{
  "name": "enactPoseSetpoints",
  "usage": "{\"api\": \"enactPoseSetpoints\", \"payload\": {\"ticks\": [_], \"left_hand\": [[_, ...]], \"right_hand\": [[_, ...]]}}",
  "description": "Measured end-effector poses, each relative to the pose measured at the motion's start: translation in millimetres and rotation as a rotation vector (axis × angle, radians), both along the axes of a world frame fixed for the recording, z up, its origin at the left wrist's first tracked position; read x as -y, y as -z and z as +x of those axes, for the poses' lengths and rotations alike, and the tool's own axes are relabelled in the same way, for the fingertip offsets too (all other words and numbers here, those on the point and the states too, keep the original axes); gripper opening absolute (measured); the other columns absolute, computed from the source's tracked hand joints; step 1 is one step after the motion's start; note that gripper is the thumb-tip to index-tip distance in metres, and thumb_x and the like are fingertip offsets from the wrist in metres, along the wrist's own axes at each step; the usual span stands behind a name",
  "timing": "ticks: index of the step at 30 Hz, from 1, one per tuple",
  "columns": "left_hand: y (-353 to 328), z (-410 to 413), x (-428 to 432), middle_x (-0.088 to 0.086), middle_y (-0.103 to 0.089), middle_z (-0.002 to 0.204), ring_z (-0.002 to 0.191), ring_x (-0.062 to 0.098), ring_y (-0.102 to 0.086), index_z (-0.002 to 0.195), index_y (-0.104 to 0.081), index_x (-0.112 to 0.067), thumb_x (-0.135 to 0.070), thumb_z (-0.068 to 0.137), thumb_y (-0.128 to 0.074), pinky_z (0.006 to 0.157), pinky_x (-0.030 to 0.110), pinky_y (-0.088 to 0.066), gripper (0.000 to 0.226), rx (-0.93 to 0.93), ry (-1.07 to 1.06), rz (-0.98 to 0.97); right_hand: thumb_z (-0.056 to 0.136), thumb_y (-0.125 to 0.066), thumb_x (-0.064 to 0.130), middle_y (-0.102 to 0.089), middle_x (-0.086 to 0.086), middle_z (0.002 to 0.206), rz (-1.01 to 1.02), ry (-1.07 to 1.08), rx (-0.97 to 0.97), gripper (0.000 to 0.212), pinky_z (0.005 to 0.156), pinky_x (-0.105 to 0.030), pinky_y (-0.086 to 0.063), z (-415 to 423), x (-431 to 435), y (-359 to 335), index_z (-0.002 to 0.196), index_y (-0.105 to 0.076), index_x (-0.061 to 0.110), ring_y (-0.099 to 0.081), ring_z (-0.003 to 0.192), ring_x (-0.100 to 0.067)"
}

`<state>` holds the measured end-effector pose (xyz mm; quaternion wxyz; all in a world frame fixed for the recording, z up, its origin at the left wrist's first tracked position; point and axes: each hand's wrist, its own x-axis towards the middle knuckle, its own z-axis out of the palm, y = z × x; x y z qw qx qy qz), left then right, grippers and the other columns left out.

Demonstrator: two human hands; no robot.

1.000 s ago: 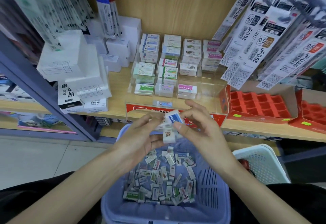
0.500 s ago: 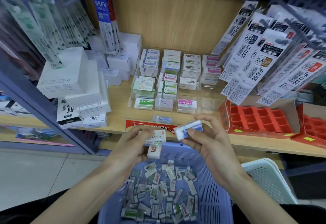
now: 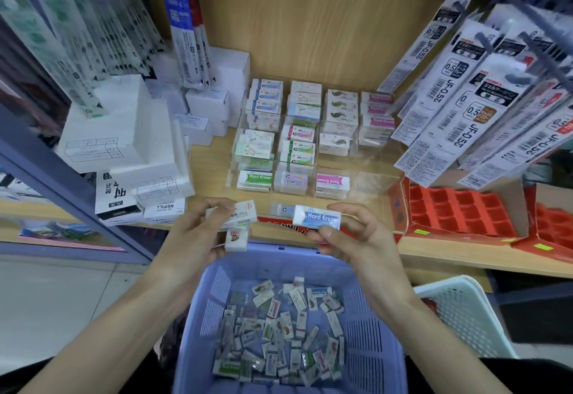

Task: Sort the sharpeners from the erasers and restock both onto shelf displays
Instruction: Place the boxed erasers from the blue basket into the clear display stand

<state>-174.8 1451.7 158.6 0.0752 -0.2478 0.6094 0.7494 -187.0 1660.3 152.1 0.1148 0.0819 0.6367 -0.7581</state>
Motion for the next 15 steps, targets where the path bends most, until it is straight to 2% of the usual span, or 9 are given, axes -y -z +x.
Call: {"api": "enactPoseSetpoints", "payload": {"ticks": [3,5,7,9,10,12,13,15], "left_hand": [[-2,-4,16,0.01,-0.069,0.087,0.078,0.026,-0.066,0.086,-0.061,-0.016,-0.018,0.094,-0.053,0.068,0.031,-0.049,0.012,-0.004,-0.045,0.016],[-2,-5,26,0.008,-0.07,0.085,0.076,0.025,-0.066,0.086,-0.062,-0.016,-0.019,0.093,-0.054,0.069,0.032,-0.05,0.011,0.003,-0.061,0.017],[-2,-5,37,0.007,-0.07,0.083,0.07,0.021,-0.067,0.087,-0.062,-0.016,-0.019,0.092,-0.055,0.068,0.032,-0.05,0.009,0.008,-0.065,0.032],[0,-5,46,0.006,-0.071,0.082,0.065,0.018,-0.068,0.087,-0.063,-0.014,-0.019,0.091,-0.056,0.068,0.033,-0.049,0.009,0.03,-0.067,0.05],[1,-4,50,0.006,-0.071,0.08,0.063,0.016,-0.068,0.087,-0.062,-0.014,-0.018,0.09,-0.056,0.066,0.032,-0.049,0.008,0.045,-0.073,0.053],[5,-3,55,0.006,-0.068,0.08,0.059,0.014,-0.067,0.086,-0.061,-0.013,-0.016,0.091,-0.056,0.059,0.029,-0.052,0.007,0.07,-0.092,0.056],[7,-3,56,0.007,-0.067,0.081,0.06,0.015,-0.066,0.086,-0.061,-0.013,-0.015,0.091,-0.056,0.054,0.026,-0.053,0.007,0.081,-0.101,0.063],[10,-2,57,0.007,-0.067,0.083,0.062,0.016,-0.066,0.087,-0.06,-0.013,-0.016,0.092,-0.056,0.05,0.02,-0.052,0.007,0.088,-0.099,0.069]], "right_hand": [[0.082,-0.064,-0.007,-0.072,-0.004,0.081,0.078,-0.008,-0.023,0.025,0.06,-0.019,-0.052,-13,21,0,0.099,-0.061,0.01,-0.069,0.074,-0.016],[0.081,-0.068,-0.002,-0.069,0.002,0.076,0.148,-0.047,-0.052,0.024,0.062,-0.018,-0.048,-24,41,0,0.098,-0.06,0.013,-0.061,0.071,-0.009],[0.08,-0.072,0.006,-0.066,0.001,0.076,0.254,-0.105,-0.104,0.025,0.065,-0.018,-0.044,-35,59,1,0.094,-0.056,0.019,-0.052,0.068,-0.005],[0.079,-0.075,0.018,-0.064,0.005,0.083,0.473,-0.18,-0.175,0.025,0.07,-0.017,-0.044,-44,74,7,0.09,-0.054,0.024,-0.053,0.073,-0.003],[0.078,-0.076,0.025,-0.06,0.009,0.087,0.665,-0.179,-0.269,0.024,0.076,-0.02,-0.045,-48,80,12,0.091,-0.056,0.024,-0.054,0.082,-0.006],[0.073,-0.078,0.036,-0.054,0.006,0.093,1.019,-0.106,-0.528,0.029,0.084,-0.029,-0.043,-56,89,25,0.092,-0.066,0.019,-0.046,0.093,-0.015],[0.07,-0.078,0.041,-0.05,0.002,0.096,1.11,-0.087,-0.584,0.032,0.085,-0.032,-0.041,-60,93,30,0.091,-0.069,0.019,-0.039,0.094,-0.016],[0.071,-0.074,0.051,-0.038,0.003,0.1,1.227,-0.158,-0.498,0.035,0.09,-0.031,-0.034,-67,98,36,0.091,-0.07,0.022,-0.026,0.096,-0.013]]}}
